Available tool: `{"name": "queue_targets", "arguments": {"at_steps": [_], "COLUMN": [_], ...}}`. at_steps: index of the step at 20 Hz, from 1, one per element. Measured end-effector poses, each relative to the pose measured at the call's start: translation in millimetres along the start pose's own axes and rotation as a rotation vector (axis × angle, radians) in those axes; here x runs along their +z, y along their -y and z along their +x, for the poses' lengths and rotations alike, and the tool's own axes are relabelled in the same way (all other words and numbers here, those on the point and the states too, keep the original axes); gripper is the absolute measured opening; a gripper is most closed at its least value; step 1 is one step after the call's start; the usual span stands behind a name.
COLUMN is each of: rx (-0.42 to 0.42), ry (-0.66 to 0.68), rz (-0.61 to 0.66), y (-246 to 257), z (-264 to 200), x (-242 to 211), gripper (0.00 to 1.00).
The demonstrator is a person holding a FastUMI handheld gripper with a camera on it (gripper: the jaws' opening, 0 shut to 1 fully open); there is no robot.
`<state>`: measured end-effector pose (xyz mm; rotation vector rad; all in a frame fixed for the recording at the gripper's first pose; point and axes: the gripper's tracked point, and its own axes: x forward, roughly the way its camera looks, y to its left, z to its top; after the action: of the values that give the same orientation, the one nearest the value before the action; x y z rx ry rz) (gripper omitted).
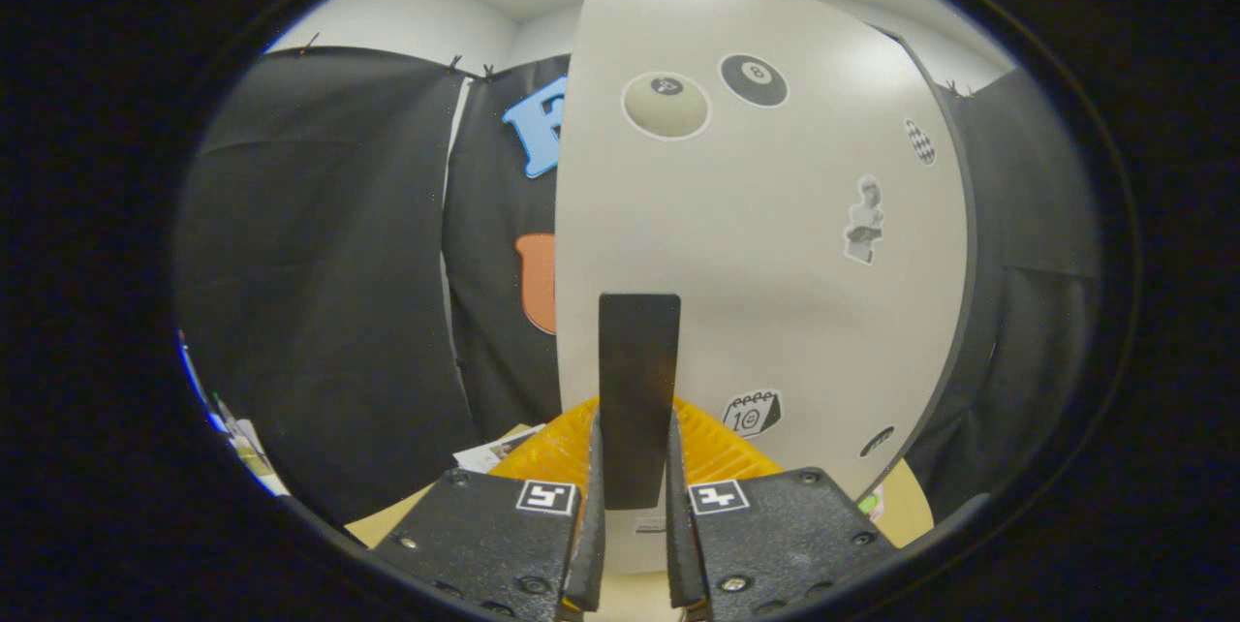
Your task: Open the shoe cabinet door, grab the shoes and put them into the shoe cabinet, then close the shoe cabinet door.
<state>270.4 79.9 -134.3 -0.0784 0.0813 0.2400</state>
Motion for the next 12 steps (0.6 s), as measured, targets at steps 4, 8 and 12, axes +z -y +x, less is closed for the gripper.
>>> {"name": "queue_targets", "arguments": {"at_steps": [4, 8, 12], "rx": [0.0, 0.026, 0.095], "ry": [-0.009, 0.007, 0.015], "rz": [-0.02, -0.019, -0.029], "y": [4.3, 12.9, 25.5], "z": [-23.0, -48.0, -71.8], "x": [-2.0, -6.4, -10.1], "gripper": [0.29, 0.29, 0.29]}}
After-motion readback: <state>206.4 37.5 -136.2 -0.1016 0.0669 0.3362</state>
